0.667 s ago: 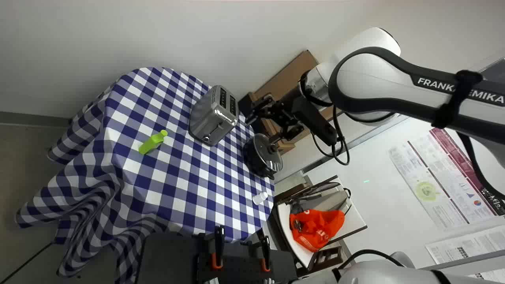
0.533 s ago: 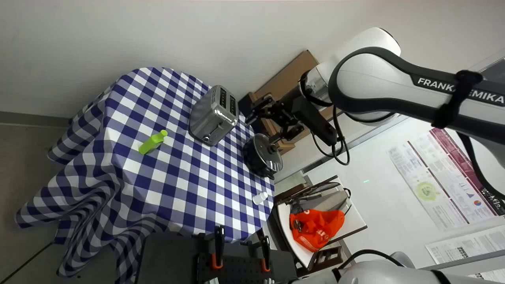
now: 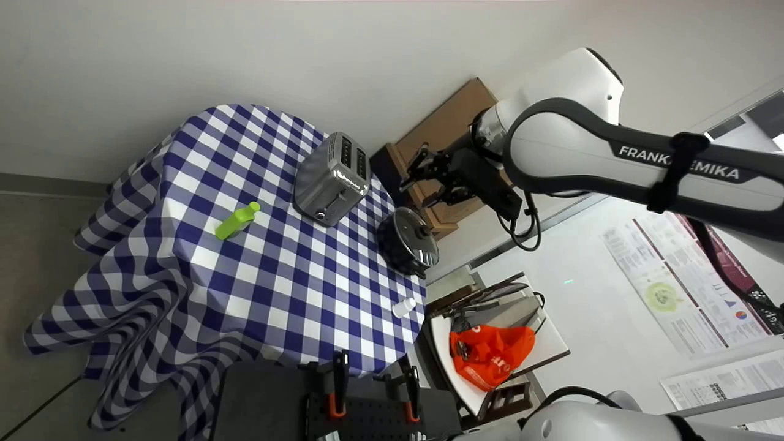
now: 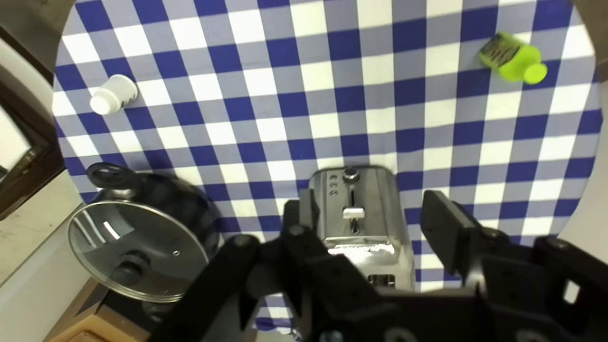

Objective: Push the lever on the toaster downwards

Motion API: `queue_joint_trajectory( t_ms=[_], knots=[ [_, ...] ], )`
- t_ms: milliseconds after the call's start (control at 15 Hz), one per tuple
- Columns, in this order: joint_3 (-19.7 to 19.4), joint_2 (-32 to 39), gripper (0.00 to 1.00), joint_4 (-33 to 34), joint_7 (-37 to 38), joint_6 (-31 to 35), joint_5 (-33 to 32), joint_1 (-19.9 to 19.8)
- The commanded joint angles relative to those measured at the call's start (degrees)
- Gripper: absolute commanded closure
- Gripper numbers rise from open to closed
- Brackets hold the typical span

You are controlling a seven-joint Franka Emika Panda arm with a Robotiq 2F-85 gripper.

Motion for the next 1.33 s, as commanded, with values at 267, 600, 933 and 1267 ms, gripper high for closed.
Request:
queue_joint_trajectory(
  t_ms=[267, 600, 933, 1267],
  knots=[
    [0.32, 17.07, 1.0, 9.36, 19.16, 10.14, -22.72, -9.5],
    [-5.5, 32.62, 1.0, 21.0, 30.22, 7.06, -38.65, -2.76],
    [-12.0, 45.06, 1.0, 31.23, 29.25, 6.82, -39.63, 6.46],
    [-16.19, 52.25, 1.0, 37.2, 27.45, 7.23, -36.51, 10.69]
  ],
)
